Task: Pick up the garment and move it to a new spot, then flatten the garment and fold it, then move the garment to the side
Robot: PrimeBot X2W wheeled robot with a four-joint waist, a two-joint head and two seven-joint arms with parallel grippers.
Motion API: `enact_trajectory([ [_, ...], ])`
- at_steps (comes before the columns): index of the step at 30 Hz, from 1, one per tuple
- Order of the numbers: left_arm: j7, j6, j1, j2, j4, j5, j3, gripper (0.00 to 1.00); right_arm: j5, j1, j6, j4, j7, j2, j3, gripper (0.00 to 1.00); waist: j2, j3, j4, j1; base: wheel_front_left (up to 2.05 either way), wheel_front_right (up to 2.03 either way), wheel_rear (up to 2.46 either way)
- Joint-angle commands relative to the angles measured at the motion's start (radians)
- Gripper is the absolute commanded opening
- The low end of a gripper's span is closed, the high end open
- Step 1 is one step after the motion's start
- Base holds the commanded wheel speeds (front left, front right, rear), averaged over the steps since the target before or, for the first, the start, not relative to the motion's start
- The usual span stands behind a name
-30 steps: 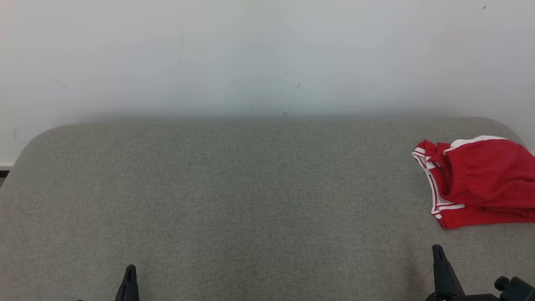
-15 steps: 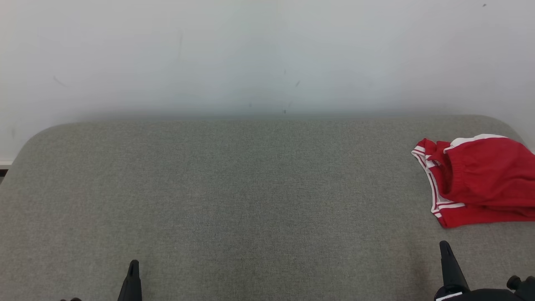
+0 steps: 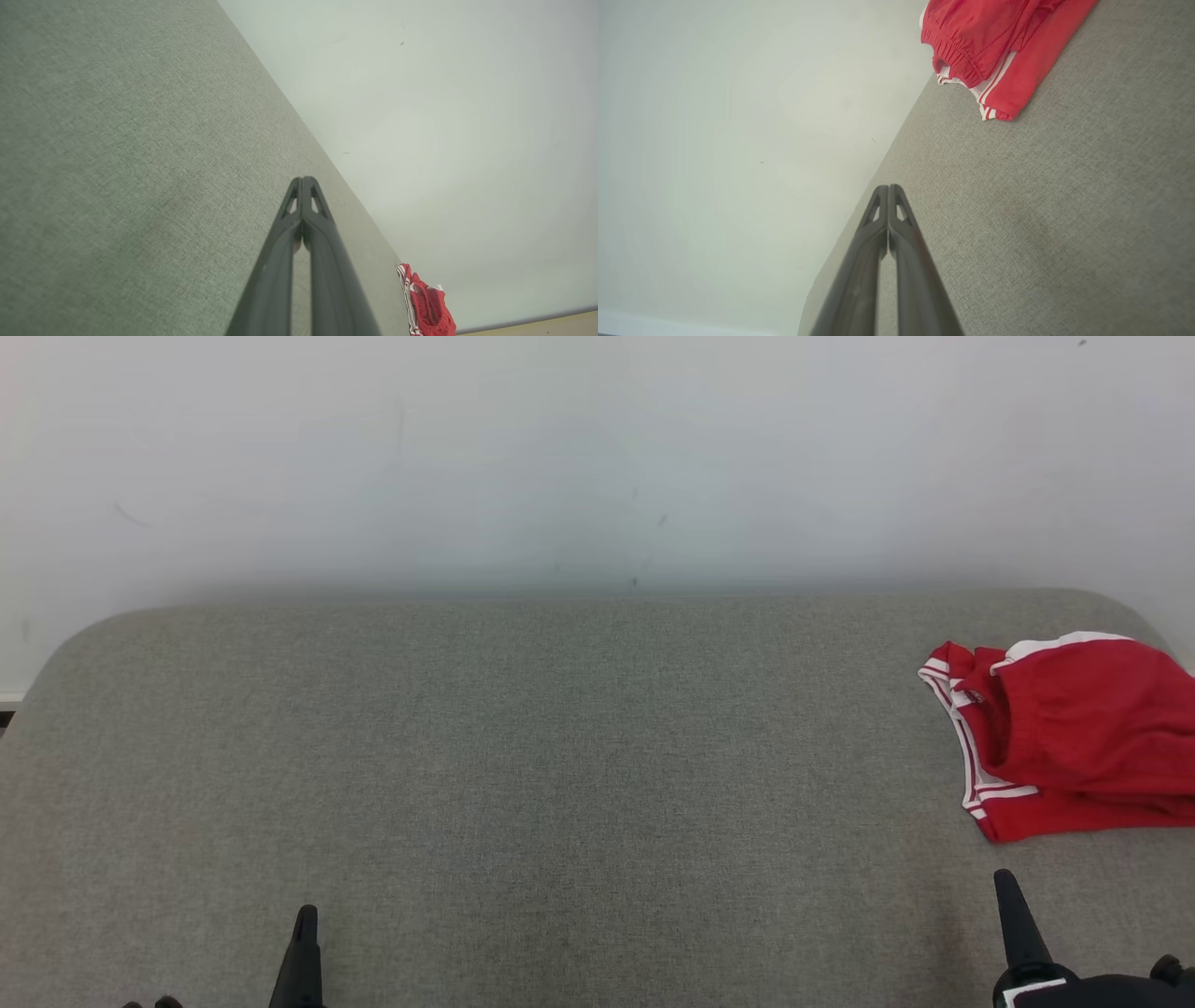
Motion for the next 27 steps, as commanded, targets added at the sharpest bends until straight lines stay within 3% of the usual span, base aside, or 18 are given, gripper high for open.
enact_trajectory([
  [1,0.005,-0.006,-0.024,-0.002,-0.01,-0.026,0.004,0.0,0.028,-0.023,0.001,-0.011,0.01,-0.008,-0.007,0.0,-0.0001,0.001,0.0,0.0,0.0,0.0,0.0],
  [27,0.046,-0.031,-0.047,-0.025,-0.011,-0.262,0.012,0.0,0.267,-0.035,0.001,-0.022,0.092,-0.007,-0.058,0.0,-0.0001,0.011,-0.004,0.0,0.0,0.0,0.0],
])
